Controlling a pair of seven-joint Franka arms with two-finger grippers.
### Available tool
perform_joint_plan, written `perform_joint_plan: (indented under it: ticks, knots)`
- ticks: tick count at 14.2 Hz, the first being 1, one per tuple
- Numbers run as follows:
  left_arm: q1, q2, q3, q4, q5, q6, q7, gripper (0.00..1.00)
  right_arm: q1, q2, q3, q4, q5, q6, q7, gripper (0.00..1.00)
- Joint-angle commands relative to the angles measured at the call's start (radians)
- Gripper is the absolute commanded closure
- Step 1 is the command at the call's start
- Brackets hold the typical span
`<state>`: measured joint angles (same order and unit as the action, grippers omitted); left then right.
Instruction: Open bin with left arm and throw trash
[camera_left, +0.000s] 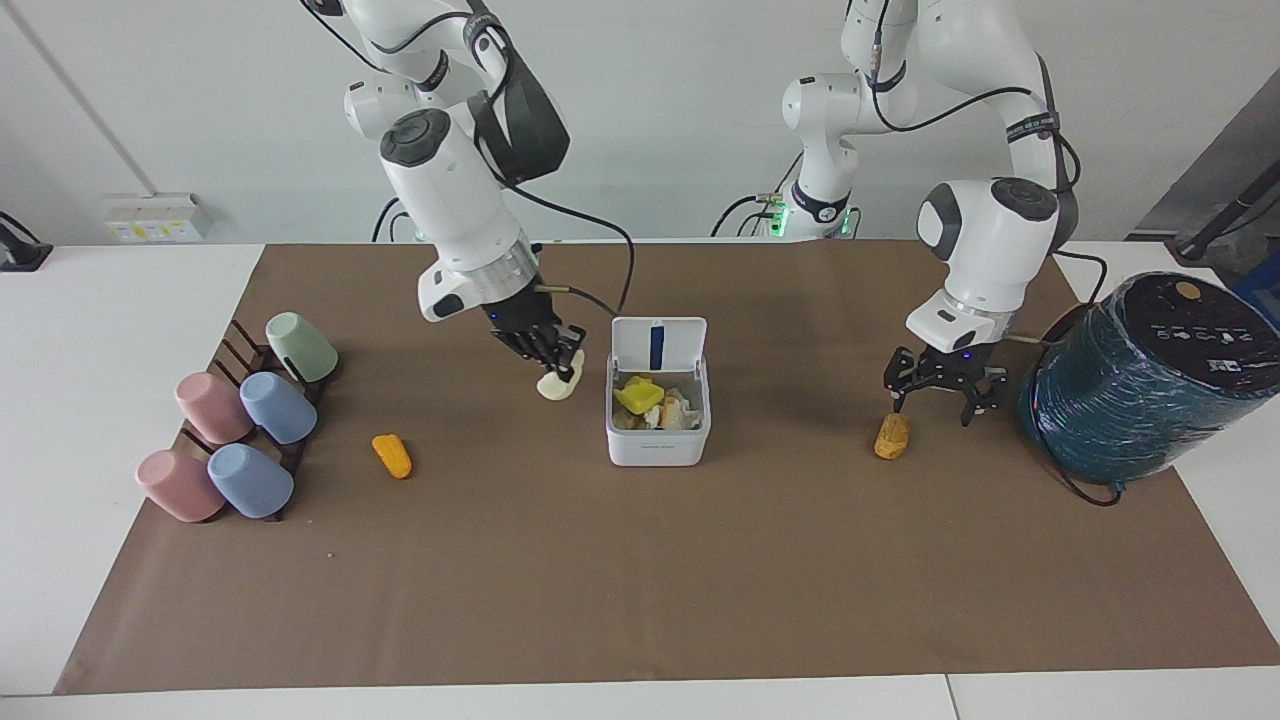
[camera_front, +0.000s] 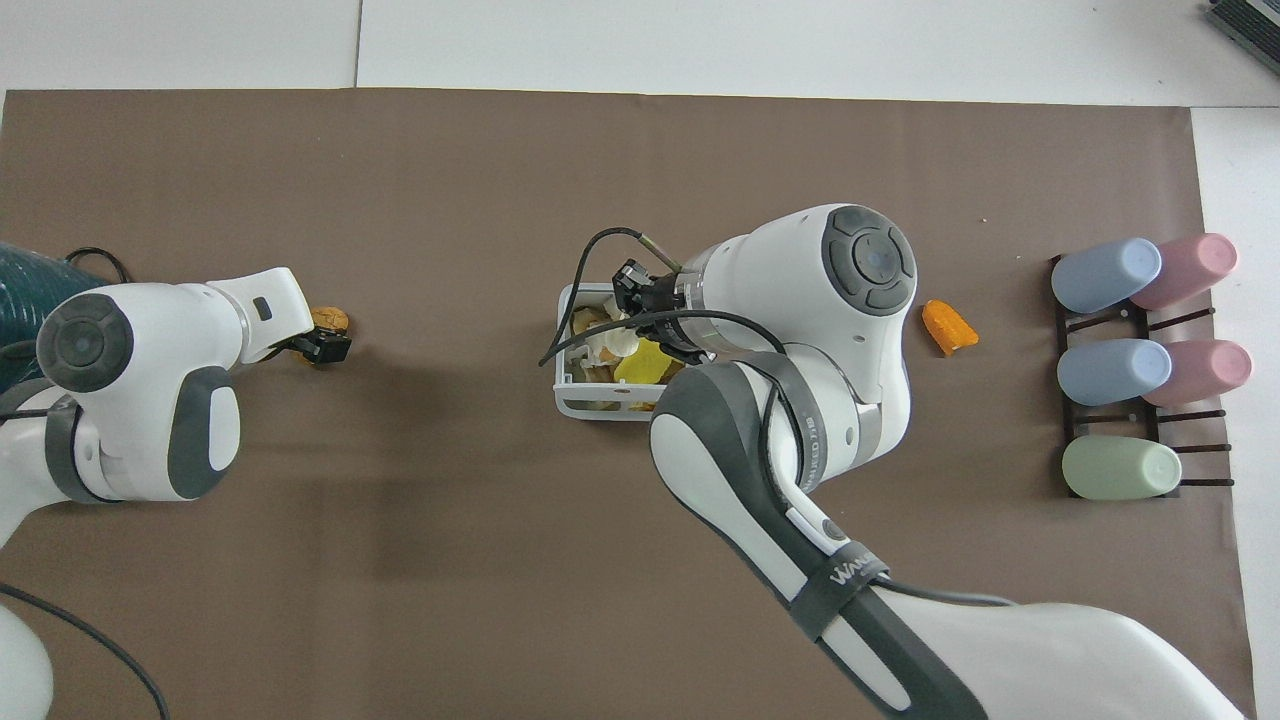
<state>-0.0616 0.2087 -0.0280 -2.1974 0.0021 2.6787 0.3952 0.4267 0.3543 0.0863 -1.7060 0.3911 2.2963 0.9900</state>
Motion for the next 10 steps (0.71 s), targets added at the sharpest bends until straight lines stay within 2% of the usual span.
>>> perform_joint_plan:
  ticks: [1, 2, 3, 6, 8, 9, 10]
  knots:
    - [0.002, 0.014, 0.002, -0.004, -0.011, 0.040, 0.014, 0.48, -0.003, -0.011, 0.001, -0.043, 0.029, 0.023, 0.004, 1.00]
    - [-0.001, 0.014, 0.002, -0.004, -0.011, 0.040, 0.004, 0.82, -0.003, -0.011, 0.001, -0.047, 0.029, 0.023, 0.004, 1.00]
    - [-0.001, 0.014, 0.002, -0.004, -0.011, 0.035, -0.004, 1.00, -0.002, -0.005, 0.001, -0.049, 0.029, 0.025, 0.002, 1.00]
    - [-0.003, -0.002, 0.002, 0.008, -0.010, 0.023, -0.006, 1.00, 0.000, -0.003, 0.001, -0.073, 0.029, 0.058, 0.002, 1.00]
    - [-0.006, -0.044, -0.001, 0.028, -0.010, -0.011, -0.010, 1.00, 0.006, -0.003, 0.001, -0.087, 0.029, 0.072, 0.002, 0.99]
    - [-0.010, -0.067, -0.004, 0.050, -0.010, -0.054, -0.019, 1.00, 0.009, -0.003, 0.001, -0.087, 0.029, 0.074, 0.002, 0.95]
    - [-0.020, -0.078, -0.004, 0.085, -0.010, -0.109, -0.028, 1.00, 0.009, -0.002, 0.001, -0.087, 0.029, 0.074, 0.004, 0.83]
